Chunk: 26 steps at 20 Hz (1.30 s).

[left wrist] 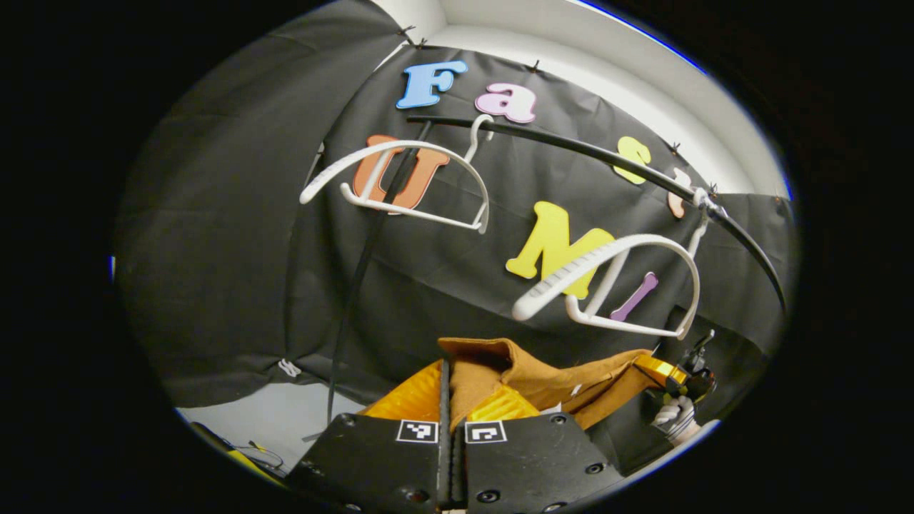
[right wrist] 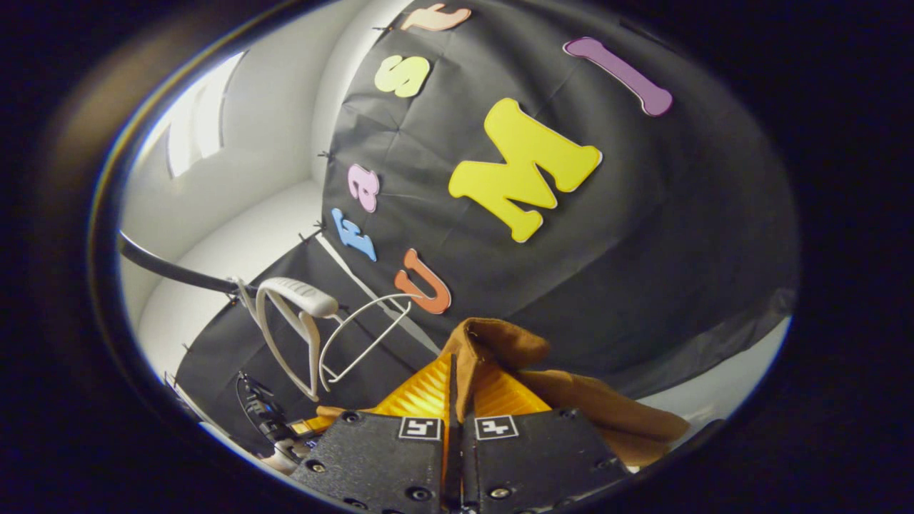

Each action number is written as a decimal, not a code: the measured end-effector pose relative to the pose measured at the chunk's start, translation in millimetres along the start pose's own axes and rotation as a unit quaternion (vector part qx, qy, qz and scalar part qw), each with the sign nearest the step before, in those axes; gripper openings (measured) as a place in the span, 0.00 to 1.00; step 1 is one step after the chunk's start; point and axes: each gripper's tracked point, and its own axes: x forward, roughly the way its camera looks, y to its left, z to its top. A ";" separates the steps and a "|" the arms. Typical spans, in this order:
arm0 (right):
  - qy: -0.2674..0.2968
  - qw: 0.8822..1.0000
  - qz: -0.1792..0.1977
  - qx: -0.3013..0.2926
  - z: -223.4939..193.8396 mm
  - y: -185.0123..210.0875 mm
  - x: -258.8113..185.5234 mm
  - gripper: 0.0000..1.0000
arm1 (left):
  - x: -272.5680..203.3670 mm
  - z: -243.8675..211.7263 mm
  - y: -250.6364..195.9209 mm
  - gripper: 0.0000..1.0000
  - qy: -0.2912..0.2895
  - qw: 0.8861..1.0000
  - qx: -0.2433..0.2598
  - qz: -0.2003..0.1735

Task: Grasp the clothes on the hanger with both hands and then place them into the laundry hamper below.

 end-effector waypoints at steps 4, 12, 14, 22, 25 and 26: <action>0.019 1.000 0.018 -0.001 -34.1 28.5 -15.7 0.04 | -13.8 -13.2 -33.6 0.06 -0.001 1.000 0.013 -0.004; 0.055 0.993 0.099 -0.021 -89.8 132.7 -30.0 0.04 | -41.7 -23.8 -116.0 0.00 0.000 0.998 0.028 -0.060; 0.067 0.991 0.114 -0.030 -102.8 156.8 -30.3 0.04 | -47.4 -29.5 -122.8 0.00 0.002 0.997 0.035 -0.069; 0.139 0.984 0.097 -0.057 -180.5 161.9 -45.6 0.04 | -62.7 -91.7 -140.3 0.06 0.029 0.997 0.008 -0.076; 0.183 0.979 0.062 -0.061 -222.3 127.9 -50.9 0.04 | -59.6 -143.4 -126.7 0.00 0.064 0.996 -0.014 -0.064; 0.199 0.977 0.049 -0.062 -238.3 111.6 -51.9 0.04 | -57.4 -163.8 -117.0 0.00 0.078 0.995 -0.024 -0.054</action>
